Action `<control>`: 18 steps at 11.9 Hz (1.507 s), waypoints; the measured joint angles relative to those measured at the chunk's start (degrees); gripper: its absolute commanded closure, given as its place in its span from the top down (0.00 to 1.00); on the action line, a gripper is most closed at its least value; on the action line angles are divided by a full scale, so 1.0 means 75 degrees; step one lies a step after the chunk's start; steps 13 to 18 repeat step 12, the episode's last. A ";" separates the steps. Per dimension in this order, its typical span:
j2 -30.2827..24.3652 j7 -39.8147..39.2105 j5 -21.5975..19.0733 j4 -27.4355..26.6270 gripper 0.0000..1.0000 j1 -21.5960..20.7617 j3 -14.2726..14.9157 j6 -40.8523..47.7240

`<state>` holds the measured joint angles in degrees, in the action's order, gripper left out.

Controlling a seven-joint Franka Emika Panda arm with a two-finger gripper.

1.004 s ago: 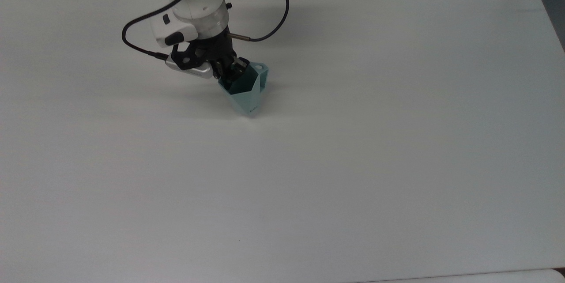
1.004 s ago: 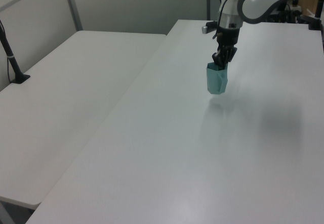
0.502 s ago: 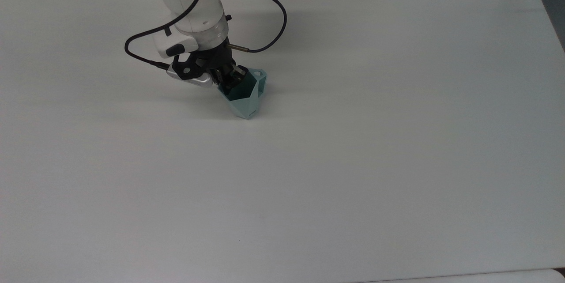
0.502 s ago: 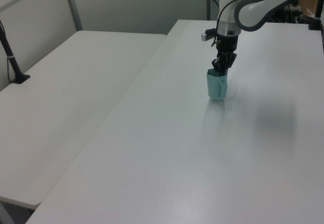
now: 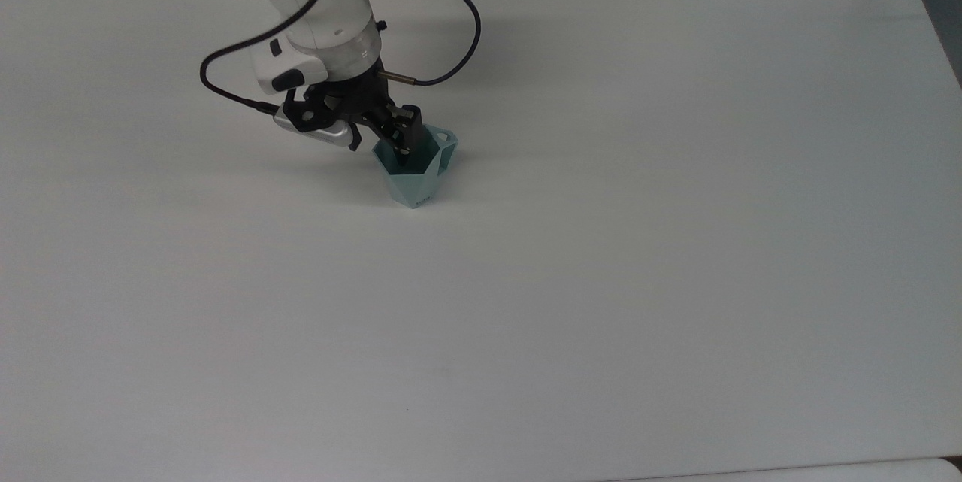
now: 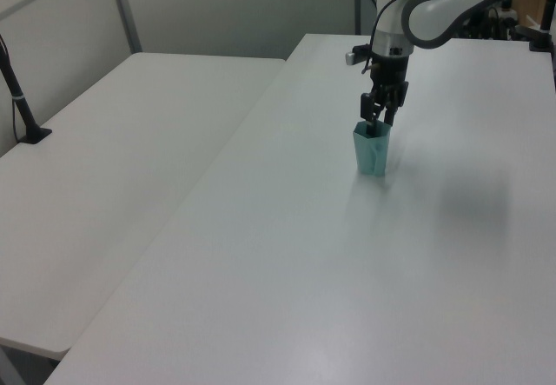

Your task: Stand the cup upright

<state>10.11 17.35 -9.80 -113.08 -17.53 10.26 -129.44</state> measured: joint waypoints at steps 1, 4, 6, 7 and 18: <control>-0.0100 -0.0011 0.0000 0.0185 1.00 0.0000 -0.0003 0.0106; -0.0734 -0.0023 -0.0001 0.1363 1.00 0.0013 0.0001 0.2100; -0.1318 -0.0817 0.0442 0.1696 1.00 0.0050 0.0046 0.2682; -0.1543 -0.1528 0.0619 0.1714 1.00 0.0142 0.0061 0.2997; -0.1779 -0.2749 0.1334 0.2292 1.00 0.0884 0.0092 0.4219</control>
